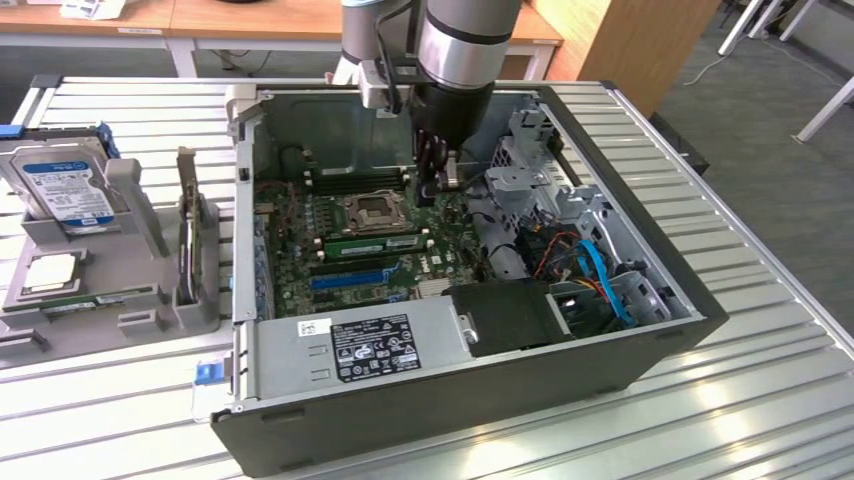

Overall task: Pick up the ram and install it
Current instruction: 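Press down the ram until it locks into place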

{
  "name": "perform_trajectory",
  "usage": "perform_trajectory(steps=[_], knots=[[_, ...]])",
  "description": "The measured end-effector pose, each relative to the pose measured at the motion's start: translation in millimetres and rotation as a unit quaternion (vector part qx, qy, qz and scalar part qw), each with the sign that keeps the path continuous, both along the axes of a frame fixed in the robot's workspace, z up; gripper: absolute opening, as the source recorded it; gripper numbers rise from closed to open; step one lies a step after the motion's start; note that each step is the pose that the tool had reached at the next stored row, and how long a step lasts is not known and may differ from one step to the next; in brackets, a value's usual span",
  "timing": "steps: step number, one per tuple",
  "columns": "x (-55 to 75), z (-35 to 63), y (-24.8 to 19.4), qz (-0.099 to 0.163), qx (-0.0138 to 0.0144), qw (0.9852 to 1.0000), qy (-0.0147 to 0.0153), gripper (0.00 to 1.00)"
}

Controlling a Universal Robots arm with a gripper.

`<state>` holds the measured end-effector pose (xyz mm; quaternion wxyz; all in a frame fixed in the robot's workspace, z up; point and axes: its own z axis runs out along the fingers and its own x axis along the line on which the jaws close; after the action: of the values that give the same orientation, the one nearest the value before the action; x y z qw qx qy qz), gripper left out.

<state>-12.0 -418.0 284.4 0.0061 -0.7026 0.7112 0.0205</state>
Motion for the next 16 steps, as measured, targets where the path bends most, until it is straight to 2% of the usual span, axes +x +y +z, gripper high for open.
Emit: perform_trajectory(steps=[16], knots=[[0.0,-10.9,0.0,0.0,0.0,1.0,0.0,0.1]])
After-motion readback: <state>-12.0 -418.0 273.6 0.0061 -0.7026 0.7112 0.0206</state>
